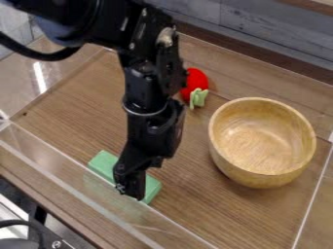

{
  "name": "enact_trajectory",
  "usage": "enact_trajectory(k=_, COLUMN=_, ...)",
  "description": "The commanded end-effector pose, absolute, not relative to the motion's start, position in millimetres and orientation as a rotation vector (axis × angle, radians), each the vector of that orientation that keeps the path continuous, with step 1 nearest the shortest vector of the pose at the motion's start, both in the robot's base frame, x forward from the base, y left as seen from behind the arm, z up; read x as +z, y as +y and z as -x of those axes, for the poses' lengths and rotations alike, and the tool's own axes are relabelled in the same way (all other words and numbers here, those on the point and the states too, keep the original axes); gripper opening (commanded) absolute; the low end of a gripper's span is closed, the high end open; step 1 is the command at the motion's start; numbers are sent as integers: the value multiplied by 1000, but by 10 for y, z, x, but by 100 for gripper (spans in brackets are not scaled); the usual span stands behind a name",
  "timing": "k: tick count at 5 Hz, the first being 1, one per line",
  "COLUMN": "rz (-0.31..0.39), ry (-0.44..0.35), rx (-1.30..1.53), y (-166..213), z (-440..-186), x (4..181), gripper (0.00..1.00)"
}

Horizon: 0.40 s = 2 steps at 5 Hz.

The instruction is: Put the green block in the brown bowl

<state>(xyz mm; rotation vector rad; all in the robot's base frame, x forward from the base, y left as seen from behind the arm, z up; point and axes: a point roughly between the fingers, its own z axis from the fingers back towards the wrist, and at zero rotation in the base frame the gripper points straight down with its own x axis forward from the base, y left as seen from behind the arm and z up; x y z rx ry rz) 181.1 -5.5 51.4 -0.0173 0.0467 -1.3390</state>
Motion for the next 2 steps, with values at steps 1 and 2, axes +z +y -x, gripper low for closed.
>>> enact_trajectory(k=1, rz=24, ry=30, rx=-1316, y=67, z=-1869, x=426, gripper=100)
enact_trajectory(k=2, rz=25, ry=32, rx=-1293, y=166, z=-1896, x=391, gripper=0)
